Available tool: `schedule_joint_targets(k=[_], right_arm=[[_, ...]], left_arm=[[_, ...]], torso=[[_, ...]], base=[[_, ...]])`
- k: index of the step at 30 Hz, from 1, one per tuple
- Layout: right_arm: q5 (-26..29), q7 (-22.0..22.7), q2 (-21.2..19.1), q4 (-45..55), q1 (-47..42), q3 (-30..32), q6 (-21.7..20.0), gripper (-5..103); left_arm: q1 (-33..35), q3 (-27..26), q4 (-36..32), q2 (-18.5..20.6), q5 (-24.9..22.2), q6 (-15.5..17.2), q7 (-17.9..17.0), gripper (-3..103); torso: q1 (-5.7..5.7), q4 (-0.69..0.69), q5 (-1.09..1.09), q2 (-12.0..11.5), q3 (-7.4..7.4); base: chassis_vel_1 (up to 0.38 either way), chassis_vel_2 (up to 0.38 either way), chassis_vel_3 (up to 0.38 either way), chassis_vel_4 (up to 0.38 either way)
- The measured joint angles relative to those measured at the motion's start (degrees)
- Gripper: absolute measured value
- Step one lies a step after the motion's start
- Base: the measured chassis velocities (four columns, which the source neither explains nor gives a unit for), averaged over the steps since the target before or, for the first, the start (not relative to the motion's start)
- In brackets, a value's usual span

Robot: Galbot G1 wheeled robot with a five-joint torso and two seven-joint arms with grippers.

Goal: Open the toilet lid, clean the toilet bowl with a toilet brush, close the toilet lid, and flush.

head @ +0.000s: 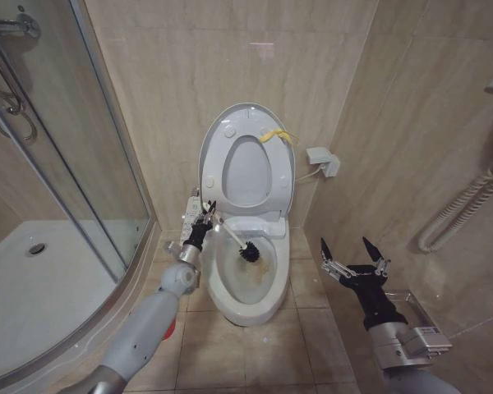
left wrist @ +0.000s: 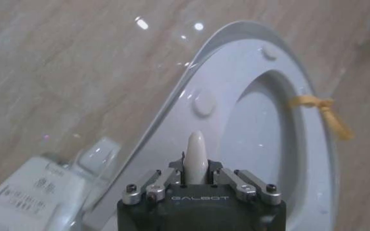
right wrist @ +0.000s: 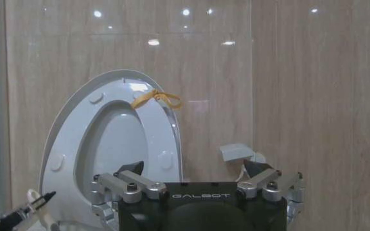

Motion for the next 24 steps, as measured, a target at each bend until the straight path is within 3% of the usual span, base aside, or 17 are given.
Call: schedule_joint_targets(k=[17, 24], right_arm=[[0.0, 0.0, 0.0, 0.0, 0.0, 0.0, 0.0, 100], [0.0, 0.0, 0.0, 0.0, 0.0, 0.0, 0.0, 100]], left_arm=[[-5.7, -0.2, 16.1, -11.5, -3.2, -1.3, 1.4, 22], [-4.0, -0.1, 16.6, -12.3, -0.8, -1.7, 2.0, 22]], torso=[[-0.01, -0.01, 0.00, 0.0, 0.00], [-0.01, -0.01, 0.00, 0.0, -0.02]], base=[[0.000, 0.000, 0.000, 0.000], [0.000, 0.000, 0.000, 0.000]])
